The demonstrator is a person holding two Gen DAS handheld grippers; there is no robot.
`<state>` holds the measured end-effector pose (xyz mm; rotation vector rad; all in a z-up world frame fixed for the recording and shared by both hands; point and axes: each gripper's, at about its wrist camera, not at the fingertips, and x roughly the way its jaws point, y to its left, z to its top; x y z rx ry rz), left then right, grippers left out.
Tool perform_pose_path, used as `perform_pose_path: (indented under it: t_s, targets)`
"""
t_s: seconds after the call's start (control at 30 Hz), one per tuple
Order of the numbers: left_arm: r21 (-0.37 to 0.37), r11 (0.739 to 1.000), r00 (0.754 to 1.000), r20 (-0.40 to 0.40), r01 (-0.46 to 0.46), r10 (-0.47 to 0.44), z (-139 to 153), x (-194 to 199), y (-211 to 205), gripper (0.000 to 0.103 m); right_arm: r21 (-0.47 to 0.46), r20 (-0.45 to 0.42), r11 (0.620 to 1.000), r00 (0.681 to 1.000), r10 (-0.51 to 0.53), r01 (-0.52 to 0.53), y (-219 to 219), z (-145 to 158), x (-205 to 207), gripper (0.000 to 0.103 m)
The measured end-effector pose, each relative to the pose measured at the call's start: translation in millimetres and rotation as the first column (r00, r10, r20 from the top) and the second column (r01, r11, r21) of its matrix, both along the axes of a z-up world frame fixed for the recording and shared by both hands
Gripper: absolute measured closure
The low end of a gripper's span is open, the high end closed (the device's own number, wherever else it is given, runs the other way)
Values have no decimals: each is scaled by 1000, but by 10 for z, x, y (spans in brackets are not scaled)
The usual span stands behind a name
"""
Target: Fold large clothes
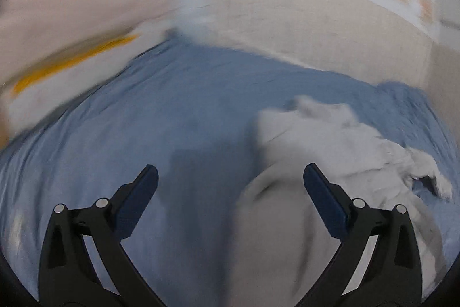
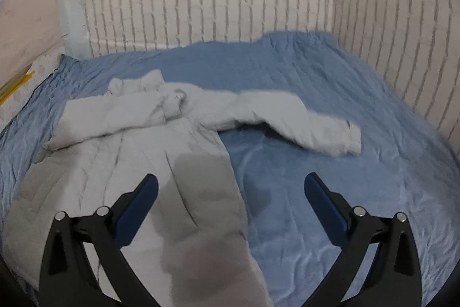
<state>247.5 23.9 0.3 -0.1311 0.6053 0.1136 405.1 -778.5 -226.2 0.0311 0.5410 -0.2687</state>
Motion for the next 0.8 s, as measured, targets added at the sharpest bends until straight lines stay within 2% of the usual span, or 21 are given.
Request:
perform_pose_path:
  t_s: [0.07,0.13,0.2,0.27,0.37,0.47,0.57,0.67,0.8]
  targets:
    - [21,998,998,-37,-53,54,-107,-439,222,3,27,-37,999,999,-33,34,-131,-118,-28,2]
    - [49,996,994,-84,-69,73,-255,-801,344,3,19,-72,998,996,-50,52,-180,-237,-32,2]
    - [39,997,990,-122,-61,65,-378,-1039,378,3,11,-112,999,993,-39,41,-191,-365,-37,2]
    - [27,998,989,-135,-52,55,-525,-1190,208,3,7,-176,1000,984,-9,10,-197,-528,-87,2]
    - [62,998,985,-172,-17,28,-660,-1203,-40,3,16,-254,999,966,41,-39,-189,-731,-235,2]
    - [92,996,975,-222,-3,23,-821,-1155,-109,3,1,-306,997,949,71,-74,-149,-901,-334,2]
    - [116,993,967,-253,2,27,-962,-1071,-189,3,38,-317,997,946,75,-66,-151,-1004,-368,2]
    - [170,984,947,-320,46,11,-1173,-1040,-256,3,79,-323,996,945,55,-31,-223,-1017,-452,2]
    - [133,991,945,-326,31,14,-1260,-961,-263,3,82,-322,996,945,61,-36,-154,-1018,-500,2]
